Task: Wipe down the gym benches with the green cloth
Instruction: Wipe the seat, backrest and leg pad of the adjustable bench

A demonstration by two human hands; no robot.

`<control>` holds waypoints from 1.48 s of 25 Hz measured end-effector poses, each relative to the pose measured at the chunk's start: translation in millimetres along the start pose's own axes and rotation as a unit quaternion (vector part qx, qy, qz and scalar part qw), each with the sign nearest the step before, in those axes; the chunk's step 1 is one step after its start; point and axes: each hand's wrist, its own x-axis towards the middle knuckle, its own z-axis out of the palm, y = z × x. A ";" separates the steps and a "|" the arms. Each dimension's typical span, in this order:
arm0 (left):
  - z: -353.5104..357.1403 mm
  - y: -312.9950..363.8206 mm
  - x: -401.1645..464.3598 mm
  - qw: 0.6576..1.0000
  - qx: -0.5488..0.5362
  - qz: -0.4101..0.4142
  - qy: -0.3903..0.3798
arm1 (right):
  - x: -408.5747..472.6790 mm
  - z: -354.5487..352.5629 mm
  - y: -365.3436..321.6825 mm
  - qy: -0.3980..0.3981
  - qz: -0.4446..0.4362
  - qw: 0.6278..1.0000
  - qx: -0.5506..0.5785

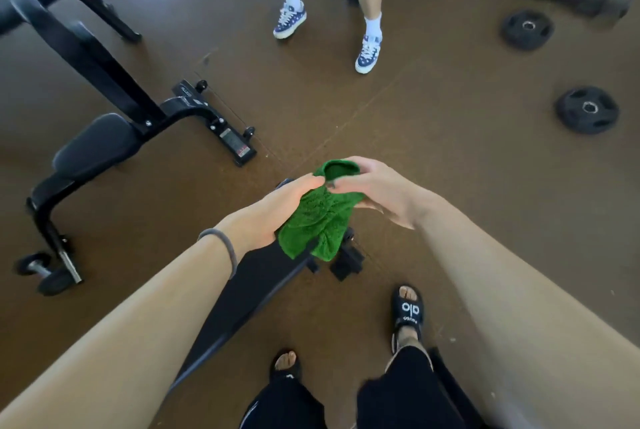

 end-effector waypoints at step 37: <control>-186.9 298.4 163.7 0.897 0.044 0.095 0.429 | 375.2 -69.7 -373.3 -0.294 0.016 0.945 -0.139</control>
